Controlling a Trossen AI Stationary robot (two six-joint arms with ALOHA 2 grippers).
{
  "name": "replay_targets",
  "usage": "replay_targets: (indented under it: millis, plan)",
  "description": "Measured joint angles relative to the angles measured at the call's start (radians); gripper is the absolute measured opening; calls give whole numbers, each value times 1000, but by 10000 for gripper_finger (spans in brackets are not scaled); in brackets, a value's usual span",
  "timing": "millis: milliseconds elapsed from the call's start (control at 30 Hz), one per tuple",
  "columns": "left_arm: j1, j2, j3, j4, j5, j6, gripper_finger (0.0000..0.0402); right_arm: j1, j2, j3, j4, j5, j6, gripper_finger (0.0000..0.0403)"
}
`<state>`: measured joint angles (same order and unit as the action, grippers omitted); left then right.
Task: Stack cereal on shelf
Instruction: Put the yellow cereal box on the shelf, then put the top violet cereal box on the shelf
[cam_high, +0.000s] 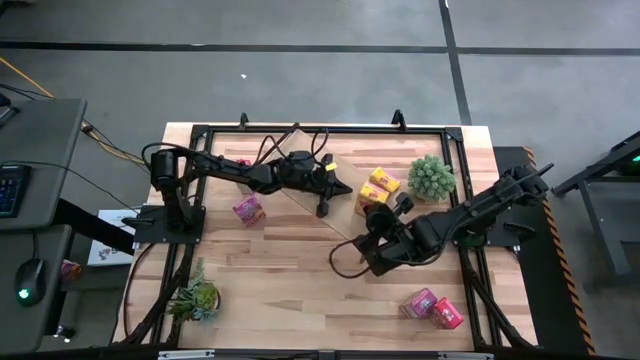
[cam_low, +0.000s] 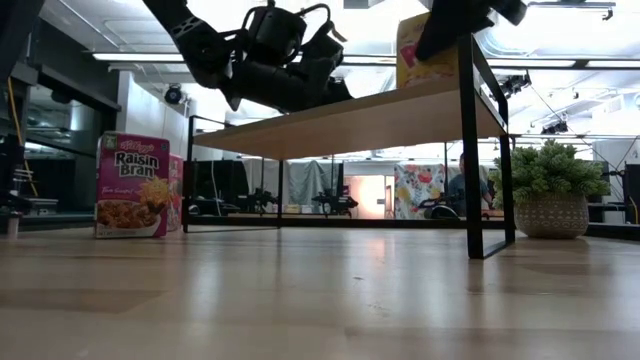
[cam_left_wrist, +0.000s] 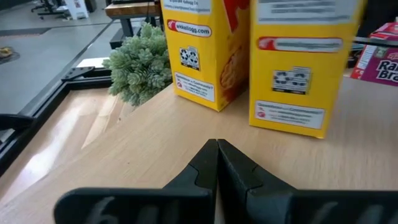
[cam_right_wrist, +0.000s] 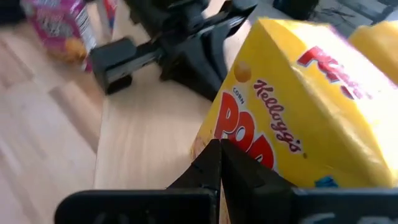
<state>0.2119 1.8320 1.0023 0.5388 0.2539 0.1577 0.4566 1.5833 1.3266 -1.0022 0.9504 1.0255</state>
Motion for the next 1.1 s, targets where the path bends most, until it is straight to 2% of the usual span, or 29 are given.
replay_targets:
  millis: [300, 567, 733, 833, 933, 1100]
  plan:
    - [19, -11, -2, -27, 5, -16, 0, 5, 0, 0, 32, 37, 32, 0]
    - [51, -113, -8, -168, 4, 19, 0, 61, -34, 7, 199, 6, -198, 0]
    - [66, -203, -11, -253, 4, 36, 0, 105, -70, 60, 216, 21, -306, 0]
    - [62, -262, -70, -210, 4, 36, 0, 132, -91, 103, 199, 51, -385, 0]
    - [53, -334, -193, -72, 5, 12, 0, 148, -130, 130, 125, 62, -399, 0]
    - [30, -422, -392, 172, -38, -104, 0, 152, -206, 132, -134, 42, -261, 0]
